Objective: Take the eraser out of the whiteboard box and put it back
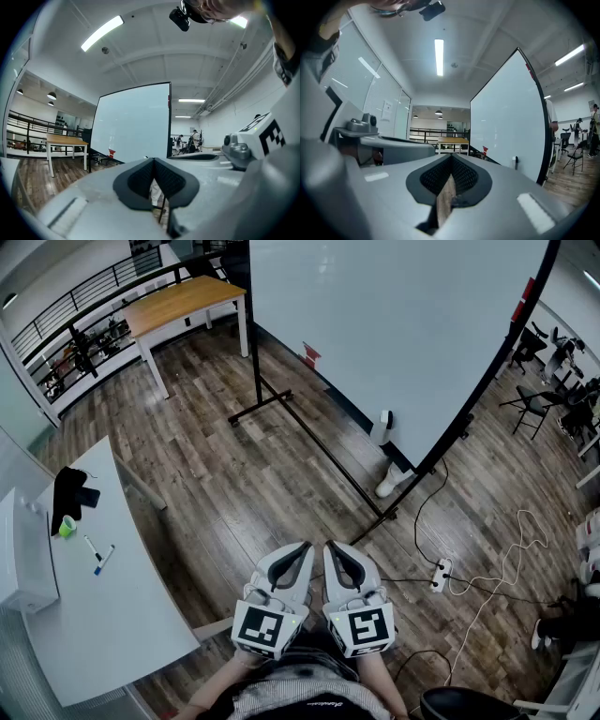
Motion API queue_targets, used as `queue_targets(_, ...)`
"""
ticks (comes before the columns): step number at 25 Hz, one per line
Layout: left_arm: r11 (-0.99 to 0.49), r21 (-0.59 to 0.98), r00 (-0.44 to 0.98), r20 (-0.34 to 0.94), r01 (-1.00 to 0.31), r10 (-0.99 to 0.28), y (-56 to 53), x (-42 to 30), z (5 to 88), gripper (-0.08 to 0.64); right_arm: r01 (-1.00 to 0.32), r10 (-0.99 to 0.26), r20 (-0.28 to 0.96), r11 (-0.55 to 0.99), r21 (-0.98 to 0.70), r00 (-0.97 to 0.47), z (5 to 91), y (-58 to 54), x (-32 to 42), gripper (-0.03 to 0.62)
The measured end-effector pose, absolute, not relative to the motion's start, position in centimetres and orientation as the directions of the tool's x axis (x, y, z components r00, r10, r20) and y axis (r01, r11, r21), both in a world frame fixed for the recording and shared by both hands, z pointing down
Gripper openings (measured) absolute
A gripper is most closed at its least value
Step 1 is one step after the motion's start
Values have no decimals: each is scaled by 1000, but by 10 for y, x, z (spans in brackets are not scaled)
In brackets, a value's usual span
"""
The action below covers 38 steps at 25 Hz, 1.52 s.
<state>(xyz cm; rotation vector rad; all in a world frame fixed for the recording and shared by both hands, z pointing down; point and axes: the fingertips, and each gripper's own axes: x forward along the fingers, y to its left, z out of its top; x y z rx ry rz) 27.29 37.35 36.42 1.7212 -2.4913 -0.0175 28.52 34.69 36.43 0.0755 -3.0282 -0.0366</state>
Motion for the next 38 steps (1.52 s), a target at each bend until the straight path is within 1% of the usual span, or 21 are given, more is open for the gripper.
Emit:
queue_targets(6,352,48,-347,93,-935,-933,375,275,366,0,-38,-38,70,999,8,-997,361,348,291,-6)
queue_targets(10,335,59,-329,90,-941,-940,375,278,368,0,-31,-31,91,1000,-4,-995,368,352,293,2)
queue_targets(14,334,115,-324,97,-936,-941,371,279,372,0,-28,-27,118,1000,-11,-993,377,351,293,6)
queue_targets(20,340,127,-327,112,-932,-938,357,262,375,0,-23,-22,124,1000,-1,-992,380,338,274,11)
queue_targets(24,353,112,-340,123,-929,-932,341,233,380,0,-27,-25,120,1000,-14,-992,382,316,247,8)
queue_targets(32,372,95,-359,129,-923,-924,280,147,371,0,-38,-38,90,999,2,-995,368,245,163,10)
queue_targets(38,381,103,-368,124,-919,-921,228,97,367,0,-22,-23,118,1000,10,-993,363,193,114,11)
